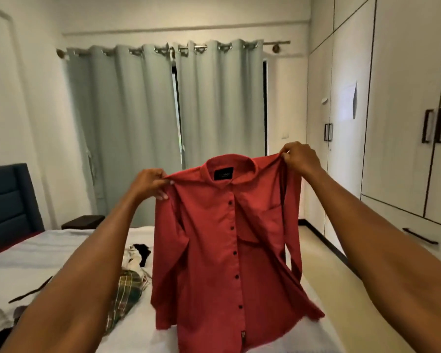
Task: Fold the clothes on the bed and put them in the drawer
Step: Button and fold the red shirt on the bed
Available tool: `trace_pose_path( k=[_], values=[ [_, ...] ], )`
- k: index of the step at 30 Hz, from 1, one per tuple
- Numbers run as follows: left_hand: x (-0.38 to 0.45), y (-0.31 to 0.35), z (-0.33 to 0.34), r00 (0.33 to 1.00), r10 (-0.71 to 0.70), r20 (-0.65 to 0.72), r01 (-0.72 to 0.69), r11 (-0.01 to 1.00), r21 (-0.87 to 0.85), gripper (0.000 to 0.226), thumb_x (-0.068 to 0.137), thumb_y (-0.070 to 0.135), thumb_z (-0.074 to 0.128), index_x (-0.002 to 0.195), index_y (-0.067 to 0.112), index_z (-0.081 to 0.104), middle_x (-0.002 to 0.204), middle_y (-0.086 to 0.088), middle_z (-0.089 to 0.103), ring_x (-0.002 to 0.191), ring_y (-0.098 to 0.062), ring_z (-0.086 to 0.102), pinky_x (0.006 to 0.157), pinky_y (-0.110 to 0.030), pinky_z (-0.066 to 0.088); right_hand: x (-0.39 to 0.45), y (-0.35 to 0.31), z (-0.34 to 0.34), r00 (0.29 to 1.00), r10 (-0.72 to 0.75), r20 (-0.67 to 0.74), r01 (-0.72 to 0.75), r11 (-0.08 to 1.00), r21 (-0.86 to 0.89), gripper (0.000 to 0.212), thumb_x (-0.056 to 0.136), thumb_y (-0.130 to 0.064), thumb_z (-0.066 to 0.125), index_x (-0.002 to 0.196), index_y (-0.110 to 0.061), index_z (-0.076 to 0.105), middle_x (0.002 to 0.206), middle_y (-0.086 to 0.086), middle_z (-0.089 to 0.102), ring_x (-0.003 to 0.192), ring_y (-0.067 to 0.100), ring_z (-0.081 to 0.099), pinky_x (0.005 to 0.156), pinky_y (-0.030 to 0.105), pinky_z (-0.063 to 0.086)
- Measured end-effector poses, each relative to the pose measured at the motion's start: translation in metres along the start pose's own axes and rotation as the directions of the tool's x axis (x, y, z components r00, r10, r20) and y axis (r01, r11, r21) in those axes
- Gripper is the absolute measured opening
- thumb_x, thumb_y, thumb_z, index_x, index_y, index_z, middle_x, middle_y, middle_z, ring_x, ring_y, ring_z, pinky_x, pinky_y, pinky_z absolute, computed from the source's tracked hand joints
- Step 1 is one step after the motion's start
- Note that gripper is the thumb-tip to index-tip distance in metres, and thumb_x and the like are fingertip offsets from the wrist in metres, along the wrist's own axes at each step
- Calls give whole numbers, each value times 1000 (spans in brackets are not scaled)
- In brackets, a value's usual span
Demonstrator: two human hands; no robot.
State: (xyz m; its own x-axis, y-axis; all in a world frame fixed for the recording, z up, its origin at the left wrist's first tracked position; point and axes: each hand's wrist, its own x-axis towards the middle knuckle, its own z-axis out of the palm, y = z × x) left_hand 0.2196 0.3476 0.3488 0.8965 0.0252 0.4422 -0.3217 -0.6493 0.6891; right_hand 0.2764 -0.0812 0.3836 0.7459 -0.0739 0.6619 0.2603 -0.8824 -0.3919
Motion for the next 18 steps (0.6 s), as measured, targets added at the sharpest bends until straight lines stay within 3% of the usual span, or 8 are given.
trace_pose_path(
  k=[3, 6, 8, 10, 12, 14, 16, 18],
  values=[
    [27, 29, -20, 964, 162, -211, -134, 981, 144, 9, 85, 22, 72, 86, 15, 77, 89, -17, 75, 80, -24, 72, 77, -36, 56, 25, -18, -35, 990, 23, -136, 7, 976, 219, 27, 94, -17, 53, 112, -15, 72, 112, 12, 73, 106, 34, 65, 90, 40, 50],
    [40, 61, -22, 842, 321, -433, -231, 941, 247, 19, 92, 9, 63, 107, 4, 75, 111, -15, 73, 107, -28, 67, 91, -33, 45, 37, -34, -62, 969, -14, -247, 90, 950, 299, 26, 96, -17, 50, 113, -15, 69, 115, 9, 71, 108, 31, 64, 89, 35, 47],
    [49, 77, -24, 847, 286, -447, -205, 953, 223, 21, 95, 9, 59, 110, 4, 73, 113, -17, 72, 109, -31, 65, 92, -35, 45, 44, -41, -79, 963, -41, -265, 115, 956, 271, 24, 95, -19, 52, 112, -16, 69, 113, 9, 72, 106, 31, 65, 89, 34, 47],
    [55, 84, -33, 874, 218, -434, -131, 967, 220, 18, 95, 17, 58, 103, 12, 74, 101, -16, 74, 96, -31, 69, 83, -37, 50, 49, -44, -94, 964, -59, -261, 120, 968, 222, 24, 92, -23, 55, 108, -20, 72, 111, 8, 73, 103, 31, 66, 91, 40, 51],
    [59, 86, -44, 918, 152, -367, -89, 979, 182, 16, 93, 25, 58, 87, 18, 71, 76, -13, 73, 63, -28, 71, 58, -33, 54, 52, -41, -105, 977, -51, -205, 89, 979, 181, 22, 88, -28, 57, 103, -26, 74, 109, 5, 73, 101, 30, 66, 91, 43, 53],
    [59, 88, -50, 959, 111, -259, -92, 992, 88, 15, 90, 19, 61, 78, 15, 68, 64, -15, 64, 38, -24, 57, 37, -22, 40, 57, -36, -113, 995, -35, -92, 49, 987, 152, 17, 85, -30, 62, 96, -30, 76, 108, 2, 73, 102, 28, 66, 91, 41, 52],
    [58, 84, -57, 991, 47, -126, -57, 995, -76, 10, 87, 11, 62, 79, 5, 62, 65, -14, 53, 33, -19, 43, 33, -17, 26, 60, -29, -113, 999, -32, -8, 33, 983, 182, 11, 83, -28, 66, 86, -33, 75, 103, -1, 74, 101, 24, 65, 92, 40, 51],
    [54, 81, -66, 995, -18, 100, 41, 972, -231, 9, 82, 15, 61, 86, 9, 57, 68, -8, 48, 35, -15, 33, 38, -16, 19, 58, -24, -111, 997, -42, 63, 18, 939, 343, 16, 83, -14, 66, 82, -27, 75, 90, 0, 73, 93, 23, 64, 81, 35, 51]
  ],
)
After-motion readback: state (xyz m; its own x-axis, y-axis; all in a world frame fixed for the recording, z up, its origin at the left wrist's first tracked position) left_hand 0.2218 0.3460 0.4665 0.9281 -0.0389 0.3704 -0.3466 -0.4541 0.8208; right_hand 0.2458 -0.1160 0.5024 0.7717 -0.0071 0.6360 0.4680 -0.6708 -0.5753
